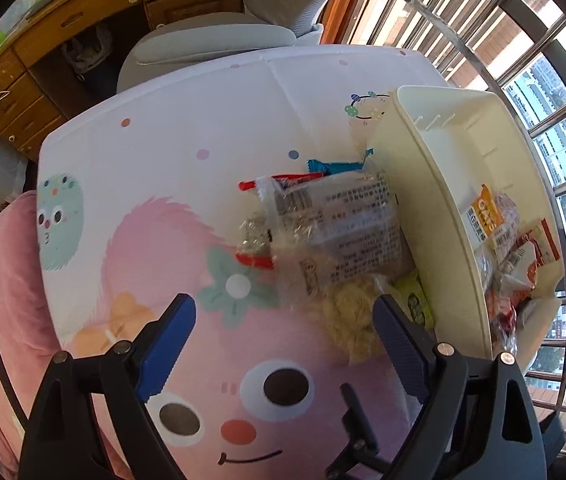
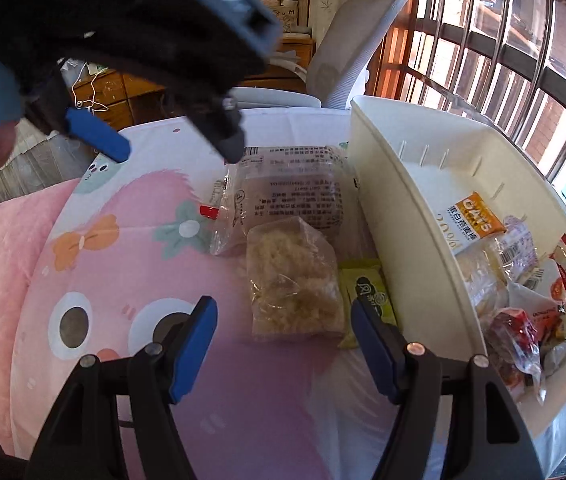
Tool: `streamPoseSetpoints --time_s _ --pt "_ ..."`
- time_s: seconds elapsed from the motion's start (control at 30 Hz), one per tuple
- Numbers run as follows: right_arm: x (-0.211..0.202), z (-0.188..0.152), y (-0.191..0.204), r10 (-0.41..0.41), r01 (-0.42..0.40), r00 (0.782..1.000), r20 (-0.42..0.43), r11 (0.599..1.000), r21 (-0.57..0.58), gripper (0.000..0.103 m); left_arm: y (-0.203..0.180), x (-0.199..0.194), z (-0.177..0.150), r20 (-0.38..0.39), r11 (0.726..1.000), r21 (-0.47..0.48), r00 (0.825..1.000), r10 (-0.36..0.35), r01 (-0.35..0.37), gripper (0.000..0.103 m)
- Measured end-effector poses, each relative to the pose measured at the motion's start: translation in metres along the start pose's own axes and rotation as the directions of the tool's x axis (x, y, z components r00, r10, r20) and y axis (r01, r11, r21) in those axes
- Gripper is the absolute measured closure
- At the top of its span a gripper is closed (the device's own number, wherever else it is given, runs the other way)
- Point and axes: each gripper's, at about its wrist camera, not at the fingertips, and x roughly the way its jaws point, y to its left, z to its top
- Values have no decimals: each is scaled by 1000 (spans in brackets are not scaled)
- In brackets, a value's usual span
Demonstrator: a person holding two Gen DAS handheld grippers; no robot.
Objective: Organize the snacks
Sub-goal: 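Grasp the large clear printed bag with the left gripper while the right gripper grasps the puffed-crisp bag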
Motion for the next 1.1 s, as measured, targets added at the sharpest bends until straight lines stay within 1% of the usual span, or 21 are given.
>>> streamPoseSetpoints --time_s 0.13,0.23,0.37,0.6,0.7,0.73,0.77,0.8,0.9,0.97,1.1 --pt "9 -2 1 -5 5 1000 -6 1000 -19 33 -12 17 13 -22 1000 17 1000 -8 8 13" --pt "17 -5 -3 -4 4 1000 -17 1000 -5 33 -22 29 22 -39 1000 28 999 -11 12 13" --pt "25 -6 -5 4 -4 1000 -27 1000 -5 33 -30 38 28 -42 999 22 999 -30 31 13" --pt "32 -7 -2 11 -11 1000 10 1000 -28 33 -32 58 36 -52 999 -4 998 -38 38 13" --pt "33 -7 -2 15 -14 1000 23 998 -61 34 -32 67 39 -58 999 -27 998 -34 33 13" --pt "33 -7 0 11 -10 1000 24 997 -72 36 -32 69 40 -59 999 -36 997 -41 39 12" --pt "33 -8 0 4 -2 1000 25 997 -81 41 -31 72 41 -65 998 -45 997 -51 48 10" --pt "33 -9 -1 -6 8 1000 29 996 -84 44 -30 75 41 -71 997 -54 996 -60 56 10" --pt "31 -11 -3 8 -4 999 35 996 -92 48 -32 84 44 -76 997 -56 995 -64 60 9" --pt "28 -13 -4 15 -11 999 35 994 -112 52 -37 87 46 -71 998 -48 996 -52 49 7" --pt "24 -16 -8 37 -35 999 17 994 -107 56 -47 92 50 -44 1000 -27 999 -17 16 6"
